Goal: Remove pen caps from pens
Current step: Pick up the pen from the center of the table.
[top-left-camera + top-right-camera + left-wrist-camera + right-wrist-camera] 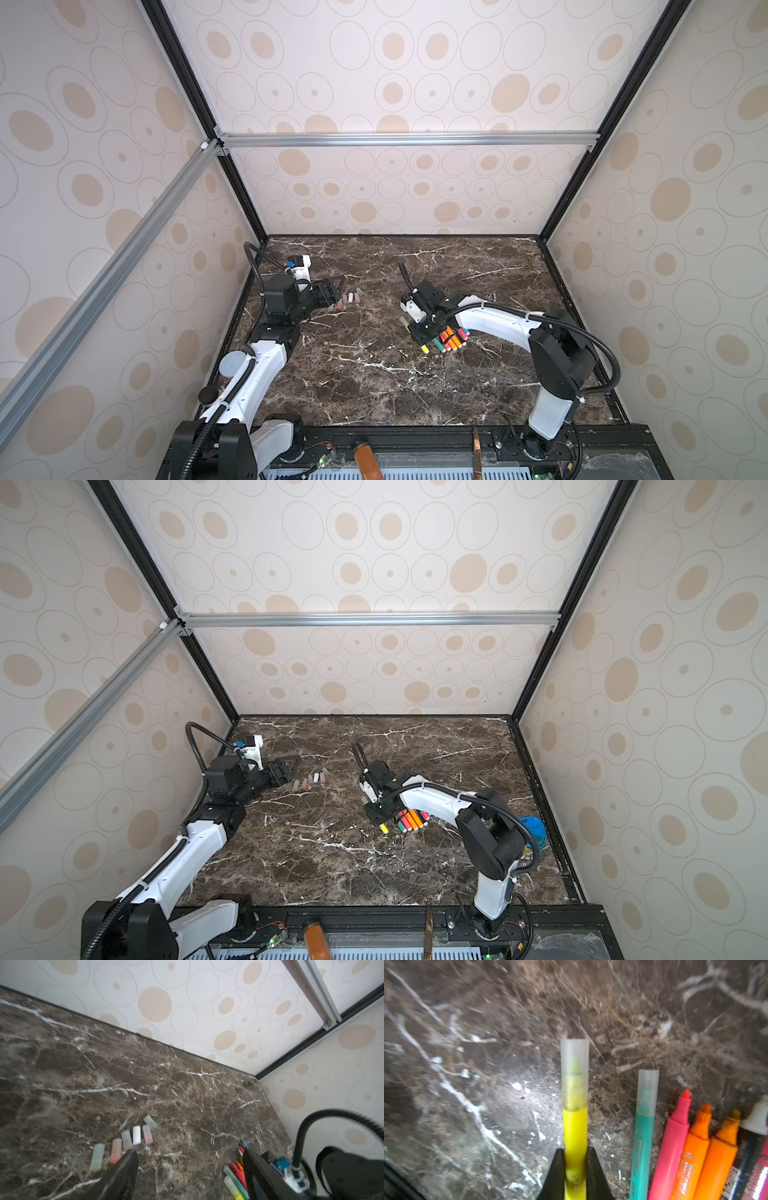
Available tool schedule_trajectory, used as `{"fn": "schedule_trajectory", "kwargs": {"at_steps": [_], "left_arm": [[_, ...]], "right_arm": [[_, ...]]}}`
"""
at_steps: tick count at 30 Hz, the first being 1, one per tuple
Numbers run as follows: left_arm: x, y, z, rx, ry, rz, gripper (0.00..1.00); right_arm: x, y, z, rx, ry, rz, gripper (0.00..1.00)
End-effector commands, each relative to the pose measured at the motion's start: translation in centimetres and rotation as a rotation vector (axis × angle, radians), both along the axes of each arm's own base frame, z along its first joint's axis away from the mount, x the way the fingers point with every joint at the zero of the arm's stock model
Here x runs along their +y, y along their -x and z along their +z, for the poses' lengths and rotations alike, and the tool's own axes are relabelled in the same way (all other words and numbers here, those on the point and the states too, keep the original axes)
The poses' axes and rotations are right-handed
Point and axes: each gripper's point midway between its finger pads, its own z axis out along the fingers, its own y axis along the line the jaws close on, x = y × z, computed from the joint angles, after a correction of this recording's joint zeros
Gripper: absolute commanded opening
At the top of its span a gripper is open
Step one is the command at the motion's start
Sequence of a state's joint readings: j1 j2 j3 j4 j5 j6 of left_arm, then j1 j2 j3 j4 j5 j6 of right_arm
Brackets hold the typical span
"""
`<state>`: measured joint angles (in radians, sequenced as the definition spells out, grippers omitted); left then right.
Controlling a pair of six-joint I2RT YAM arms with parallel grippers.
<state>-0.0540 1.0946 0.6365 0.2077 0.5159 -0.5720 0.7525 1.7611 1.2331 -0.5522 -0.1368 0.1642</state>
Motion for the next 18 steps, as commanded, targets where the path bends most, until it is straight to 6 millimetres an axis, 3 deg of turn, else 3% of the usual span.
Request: {"fn": "schedule_trajectory", "kwargs": {"at_steps": [1, 10, 18], "left_arm": [[-2.5, 1.2, 1.0, -0.045, 0.099, -0.107, 0.78], [-8.6, 3.1, 0.0, -0.027, 0.133, -0.296, 0.76], [-11.3, 2.6, -0.7, 0.002, 0.178, -0.357, 0.69]], "right_arm": [[2.0, 0.2, 3.3, -0.050, -0.136, 0.053, 0.02], [3.4, -0.2, 7.4, -0.136, -0.275, 0.069, 0.00], [3.6, -0.2, 9.1, -0.178, -0.325, 0.078, 0.00]]}}
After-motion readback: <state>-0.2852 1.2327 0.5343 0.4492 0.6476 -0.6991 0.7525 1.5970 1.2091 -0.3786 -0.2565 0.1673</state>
